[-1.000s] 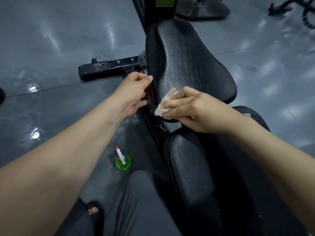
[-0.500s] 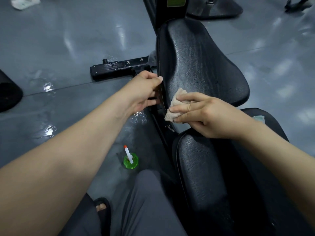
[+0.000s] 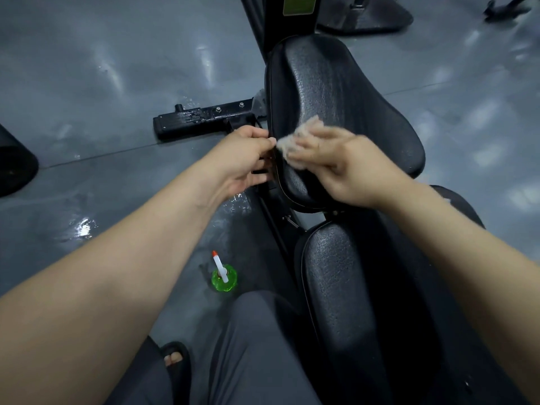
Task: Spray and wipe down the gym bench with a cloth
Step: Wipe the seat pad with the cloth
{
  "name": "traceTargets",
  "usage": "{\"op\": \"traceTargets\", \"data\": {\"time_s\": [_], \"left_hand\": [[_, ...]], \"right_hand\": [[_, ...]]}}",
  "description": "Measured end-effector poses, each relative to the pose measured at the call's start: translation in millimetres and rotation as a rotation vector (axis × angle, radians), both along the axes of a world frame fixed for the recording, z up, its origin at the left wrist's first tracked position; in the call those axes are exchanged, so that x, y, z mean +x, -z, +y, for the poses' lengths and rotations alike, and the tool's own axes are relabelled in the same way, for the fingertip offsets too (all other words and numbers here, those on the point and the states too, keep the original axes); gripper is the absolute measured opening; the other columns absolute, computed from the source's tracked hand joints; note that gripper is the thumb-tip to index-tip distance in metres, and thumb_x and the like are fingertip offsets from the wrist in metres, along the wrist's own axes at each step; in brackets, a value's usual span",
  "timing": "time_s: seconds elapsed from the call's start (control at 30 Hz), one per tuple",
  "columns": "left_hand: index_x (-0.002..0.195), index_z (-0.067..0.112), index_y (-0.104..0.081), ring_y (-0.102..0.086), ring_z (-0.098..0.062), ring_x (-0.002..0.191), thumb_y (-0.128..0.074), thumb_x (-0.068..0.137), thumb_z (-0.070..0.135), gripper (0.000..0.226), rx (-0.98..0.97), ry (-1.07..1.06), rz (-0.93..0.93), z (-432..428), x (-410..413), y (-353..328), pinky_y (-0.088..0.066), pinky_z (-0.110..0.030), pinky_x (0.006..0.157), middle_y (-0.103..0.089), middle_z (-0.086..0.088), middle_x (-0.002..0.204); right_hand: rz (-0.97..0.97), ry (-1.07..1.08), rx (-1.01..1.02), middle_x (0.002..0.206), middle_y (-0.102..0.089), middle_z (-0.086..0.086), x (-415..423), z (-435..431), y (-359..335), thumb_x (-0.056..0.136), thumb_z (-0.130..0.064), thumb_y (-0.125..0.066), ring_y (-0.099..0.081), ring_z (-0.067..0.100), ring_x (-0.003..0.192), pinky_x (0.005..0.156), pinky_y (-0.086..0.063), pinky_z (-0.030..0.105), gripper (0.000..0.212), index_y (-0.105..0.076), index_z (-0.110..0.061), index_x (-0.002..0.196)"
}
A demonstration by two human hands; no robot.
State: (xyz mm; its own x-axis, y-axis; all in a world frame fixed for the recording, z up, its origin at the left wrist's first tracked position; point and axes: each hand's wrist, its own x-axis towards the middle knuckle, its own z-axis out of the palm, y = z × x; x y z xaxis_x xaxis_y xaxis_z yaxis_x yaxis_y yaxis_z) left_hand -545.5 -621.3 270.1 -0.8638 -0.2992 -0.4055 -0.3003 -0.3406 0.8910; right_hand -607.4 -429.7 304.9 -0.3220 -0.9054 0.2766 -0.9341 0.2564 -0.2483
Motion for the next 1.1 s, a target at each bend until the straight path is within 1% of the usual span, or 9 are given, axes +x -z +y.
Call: {"op": "traceTargets", "data": {"time_s": [0.1,0.2,0.33,0.47,0.67,0.83,0.9,0.97,1.1], "left_hand": [[0.113,0.02,-0.053,-0.065,-0.02,0.081,-0.055,0.103,0.009,0.015,-0.005,0.002,0.005,0.1,0.0,1.0,-0.059,-0.043,0.081,-0.061,-0.002,0.092],[0.114,0.02,-0.052,-0.066,-0.018,0.079,-0.054,0.103,0.009,0.015,-0.011,-0.006,0.003,1.8,-0.5,-0.2,-0.06,-0.041,0.077,-0.062,-0.002,0.094],[0.122,0.017,-0.054,-0.066,-0.016,0.077,-0.054,0.103,0.01,0.021,-0.026,-0.017,-0.007,3.4,-1.4,-0.1,-0.061,-0.041,0.077,-0.064,-0.003,0.098],[0.119,0.018,-0.053,-0.065,-0.016,0.074,-0.053,0.103,0.009,0.018,-0.048,-0.023,-0.001,5.2,-2.5,-1.5,-0.061,-0.039,0.073,-0.064,-0.004,0.1],[0.121,0.019,-0.053,-0.066,-0.018,0.082,-0.054,0.103,0.014,0.018,-0.132,-0.032,-0.028,4.8,-3.0,-0.4,-0.06,-0.039,0.072,-0.065,-0.002,0.099],[0.122,0.03,-0.054,-0.058,-0.01,0.083,-0.054,0.099,0.01,0.031,-0.585,-0.085,0.1,11.8,-2.9,0.3,-0.054,-0.031,0.078,-0.061,0.003,0.107],[0.133,0.029,-0.058,-0.059,-0.014,0.1,-0.051,0.095,0.006,0.045,-0.787,-0.033,0.126,13.9,-3.2,-0.1,-0.05,-0.027,0.094,-0.054,-0.003,0.127],[0.138,0.023,-0.06,-0.05,-0.021,0.127,-0.048,0.095,0.006,0.047,-0.952,-0.004,0.08,18.2,-5.3,-2.0,-0.032,-0.025,0.115,-0.047,-0.008,0.138],[0.142,0.01,-0.054,-0.026,-0.023,0.147,-0.051,0.103,0.026,0.042,-1.106,0.009,0.051,32.6,-11.6,-9.5,-0.013,-0.021,0.117,-0.035,-0.005,0.158]], "right_hand": [[-0.041,-0.079,0.057,0.132,-0.067,0.0,9.5,21.3,5.2,0.086,0.005,-0.066,-0.057,0.023,0.13,0.113,-0.043,0.036,0.043,-0.075,-0.019,0.121],[0.015,-0.149,0.036,0.132,-0.063,-0.008,-2.5,14.1,-3.2,0.094,-0.001,-0.063,-0.058,0.017,0.127,0.114,-0.041,0.032,0.032,-0.074,-0.015,0.122],[0.008,0.101,-0.083,0.139,-0.059,-0.011,-37.8,-15.6,-12.2,0.104,-0.031,-0.057,-0.051,0.007,0.135,0.117,-0.036,0.031,0.031,-0.068,-0.022,0.132],[0.002,0.188,-0.062,0.141,-0.061,-0.001,-35.9,-19.2,-11.1,0.104,-0.021,-0.052,-0.051,0.021,0.136,0.117,-0.031,0.021,0.033,-0.067,-0.017,0.133],[0.026,-0.003,0.024,0.145,-0.058,-0.001,-10.0,12.0,8.6,0.102,-0.012,-0.046,-0.049,0.02,0.14,0.115,-0.04,0.041,0.039,-0.065,-0.017,0.135],[-0.01,0.231,-0.013,0.152,-0.05,-0.006,-53.5,4.3,-5.1,0.108,-0.033,-0.041,-0.041,0.016,0.145,0.121,-0.032,0.037,0.041,-0.056,-0.024,0.145],[-0.006,0.268,-0.004,0.154,-0.048,-0.004,-55.7,4.1,-2.0,0.107,-0.023,-0.042,-0.039,0.019,0.147,0.122,-0.029,0.037,0.041,-0.054,-0.021,0.146],[0.054,0.232,0.034,0.153,-0.05,-0.002,-38.7,7.4,4.9,0.1,-0.012,-0.037,-0.041,0.024,0.145,0.12,-0.033,0.039,0.049,-0.056,-0.02,0.144],[0.04,0.117,0.047,0.154,-0.048,0.002,-20.7,26.9,15.5,0.099,-0.005,-0.042,-0.038,0.023,0.147,0.121,-0.033,0.04,0.05,-0.056,-0.019,0.145]]}}
